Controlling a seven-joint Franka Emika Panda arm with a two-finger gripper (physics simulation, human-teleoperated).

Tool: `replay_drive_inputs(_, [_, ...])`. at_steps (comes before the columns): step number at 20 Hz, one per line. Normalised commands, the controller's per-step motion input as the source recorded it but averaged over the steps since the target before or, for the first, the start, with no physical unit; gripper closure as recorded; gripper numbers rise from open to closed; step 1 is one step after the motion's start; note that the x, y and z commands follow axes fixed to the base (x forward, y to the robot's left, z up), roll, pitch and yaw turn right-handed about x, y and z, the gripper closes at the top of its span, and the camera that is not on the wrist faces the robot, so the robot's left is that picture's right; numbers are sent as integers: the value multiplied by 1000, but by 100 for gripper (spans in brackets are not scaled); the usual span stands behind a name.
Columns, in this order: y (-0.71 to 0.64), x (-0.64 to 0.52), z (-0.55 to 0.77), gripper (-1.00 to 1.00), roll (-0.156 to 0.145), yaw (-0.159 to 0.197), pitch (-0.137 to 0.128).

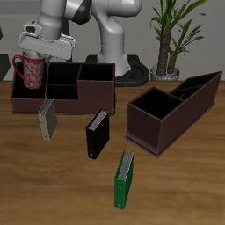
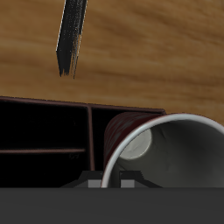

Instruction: Place the red mug into the back desk caddy's left compartment

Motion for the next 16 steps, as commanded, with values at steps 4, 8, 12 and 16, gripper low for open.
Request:
replay_drive_inputs(4, [26, -22, -190, 100, -3, -1, 18])
replay_drive_inputs(8, [-35, -34, -144, 100, -8, -6, 11])
replay_drive_inputs(12, [-39, 4, -185, 100, -15, -10, 20])
replay_drive_inputs(16, [-38, 55, -214, 100, -31, -6, 30])
